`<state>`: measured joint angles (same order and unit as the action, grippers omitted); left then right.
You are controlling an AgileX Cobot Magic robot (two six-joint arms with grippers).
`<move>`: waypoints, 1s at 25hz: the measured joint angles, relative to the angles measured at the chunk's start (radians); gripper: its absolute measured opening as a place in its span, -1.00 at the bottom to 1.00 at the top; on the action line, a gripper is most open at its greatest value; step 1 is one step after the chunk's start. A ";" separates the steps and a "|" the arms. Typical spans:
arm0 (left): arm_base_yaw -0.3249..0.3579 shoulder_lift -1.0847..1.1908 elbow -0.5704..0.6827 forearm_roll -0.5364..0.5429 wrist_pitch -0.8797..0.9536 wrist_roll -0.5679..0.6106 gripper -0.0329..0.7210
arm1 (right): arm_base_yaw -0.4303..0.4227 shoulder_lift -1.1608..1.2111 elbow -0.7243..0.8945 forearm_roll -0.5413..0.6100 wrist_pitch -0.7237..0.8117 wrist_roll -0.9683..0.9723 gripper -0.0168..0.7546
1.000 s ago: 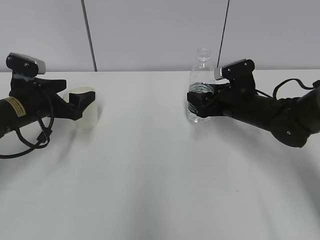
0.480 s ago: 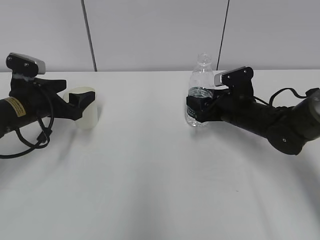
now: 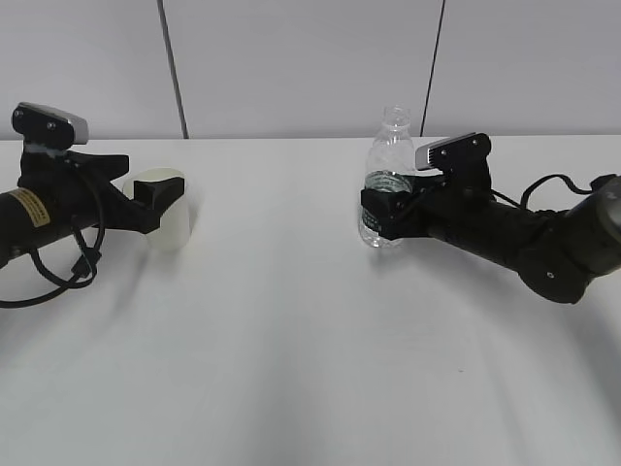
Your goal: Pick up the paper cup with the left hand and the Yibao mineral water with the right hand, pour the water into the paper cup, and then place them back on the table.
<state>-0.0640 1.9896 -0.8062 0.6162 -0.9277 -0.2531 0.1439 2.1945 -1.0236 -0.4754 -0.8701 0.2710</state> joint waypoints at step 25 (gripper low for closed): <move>0.000 0.000 0.000 0.000 0.001 0.000 0.63 | 0.000 -0.005 0.000 -0.009 0.015 0.010 0.70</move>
<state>-0.0640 1.9896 -0.8062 0.6162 -0.9270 -0.2531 0.1439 2.1900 -1.0236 -0.4847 -0.8555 0.2814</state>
